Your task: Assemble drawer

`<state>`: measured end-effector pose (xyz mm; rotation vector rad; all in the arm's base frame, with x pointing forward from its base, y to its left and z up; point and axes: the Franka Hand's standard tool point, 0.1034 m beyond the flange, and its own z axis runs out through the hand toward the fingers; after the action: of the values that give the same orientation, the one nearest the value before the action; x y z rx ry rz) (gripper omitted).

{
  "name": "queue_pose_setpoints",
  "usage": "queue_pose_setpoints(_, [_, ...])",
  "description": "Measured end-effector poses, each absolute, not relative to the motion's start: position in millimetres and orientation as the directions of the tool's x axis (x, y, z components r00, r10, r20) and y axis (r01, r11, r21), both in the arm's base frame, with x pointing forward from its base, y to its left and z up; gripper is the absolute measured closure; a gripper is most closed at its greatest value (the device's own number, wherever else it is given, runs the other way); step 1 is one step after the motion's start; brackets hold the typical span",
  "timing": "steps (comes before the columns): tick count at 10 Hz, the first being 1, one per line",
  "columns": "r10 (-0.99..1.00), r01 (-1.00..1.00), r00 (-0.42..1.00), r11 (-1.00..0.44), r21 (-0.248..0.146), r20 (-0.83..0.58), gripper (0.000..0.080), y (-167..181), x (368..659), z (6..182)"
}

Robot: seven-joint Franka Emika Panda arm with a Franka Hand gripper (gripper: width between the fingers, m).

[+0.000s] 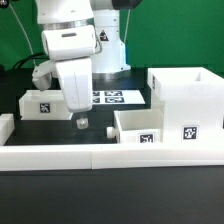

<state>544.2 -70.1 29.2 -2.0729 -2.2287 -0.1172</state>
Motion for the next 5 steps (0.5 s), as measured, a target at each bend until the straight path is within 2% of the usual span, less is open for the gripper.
queue_pose_setpoints(5, [0.99, 0.999, -0.008, 0.013, -0.035, 0.139, 0.0151, -29.7, 544.8, 20.8])
